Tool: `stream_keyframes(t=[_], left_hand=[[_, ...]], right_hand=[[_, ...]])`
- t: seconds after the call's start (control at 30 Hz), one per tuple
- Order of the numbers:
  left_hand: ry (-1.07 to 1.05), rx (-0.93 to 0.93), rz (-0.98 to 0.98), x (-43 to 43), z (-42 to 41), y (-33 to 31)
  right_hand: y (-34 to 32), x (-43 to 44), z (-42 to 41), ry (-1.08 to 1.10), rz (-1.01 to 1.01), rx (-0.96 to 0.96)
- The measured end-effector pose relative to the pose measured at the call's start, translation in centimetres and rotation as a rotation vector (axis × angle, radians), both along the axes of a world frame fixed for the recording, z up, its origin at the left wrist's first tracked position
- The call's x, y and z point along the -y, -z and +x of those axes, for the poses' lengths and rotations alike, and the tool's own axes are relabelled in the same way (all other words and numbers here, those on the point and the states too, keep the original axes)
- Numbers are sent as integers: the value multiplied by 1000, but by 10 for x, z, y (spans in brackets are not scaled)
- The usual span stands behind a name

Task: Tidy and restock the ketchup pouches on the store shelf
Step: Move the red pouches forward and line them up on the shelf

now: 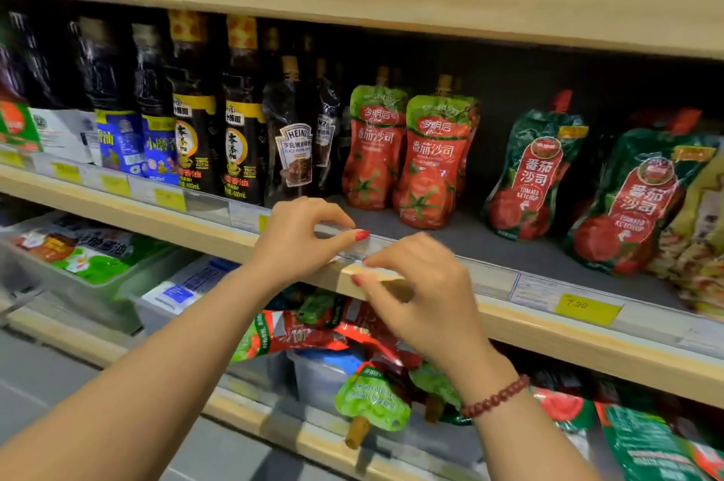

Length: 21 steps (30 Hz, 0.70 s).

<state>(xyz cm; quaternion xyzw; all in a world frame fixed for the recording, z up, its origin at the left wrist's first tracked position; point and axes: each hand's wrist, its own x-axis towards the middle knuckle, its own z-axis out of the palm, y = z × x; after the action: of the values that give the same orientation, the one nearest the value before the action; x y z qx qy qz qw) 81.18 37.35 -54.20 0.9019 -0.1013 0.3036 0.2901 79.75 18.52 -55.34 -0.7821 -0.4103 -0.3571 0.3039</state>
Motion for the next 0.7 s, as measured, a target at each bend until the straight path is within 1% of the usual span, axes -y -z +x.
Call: stream_keyframes(t=[0.03, 0.1, 0.17, 0.27, 0.33, 0.43, 0.57, 0.7], left_hand=[[-8, 13, 6, -2, -2, 3], [-25, 42, 25, -4, -4, 7], [-36, 49, 20, -3, -5, 7], [-18, 2, -15, -2, -4, 4], [-10, -20, -23, -3, -3, 3], [-17, -12, -32, -4, 0, 6], [-21, 16, -35, -5, 2, 10], [-16, 28, -28, -4, 2, 11]], right_hand=[[4, -6, -6, -55, -54, -51], [17, -17, -13, -105, -182, -225], [35, -24, -15, -89, -308, -398], [62, -28, -8, 4, -503, -502], [74, -26, 0, 115, -553, -521], [83, -23, 9, 251, -567, -529], [91, -26, 14, 324, -609, -433], [92, -25, 16, 312, -597, -343]])
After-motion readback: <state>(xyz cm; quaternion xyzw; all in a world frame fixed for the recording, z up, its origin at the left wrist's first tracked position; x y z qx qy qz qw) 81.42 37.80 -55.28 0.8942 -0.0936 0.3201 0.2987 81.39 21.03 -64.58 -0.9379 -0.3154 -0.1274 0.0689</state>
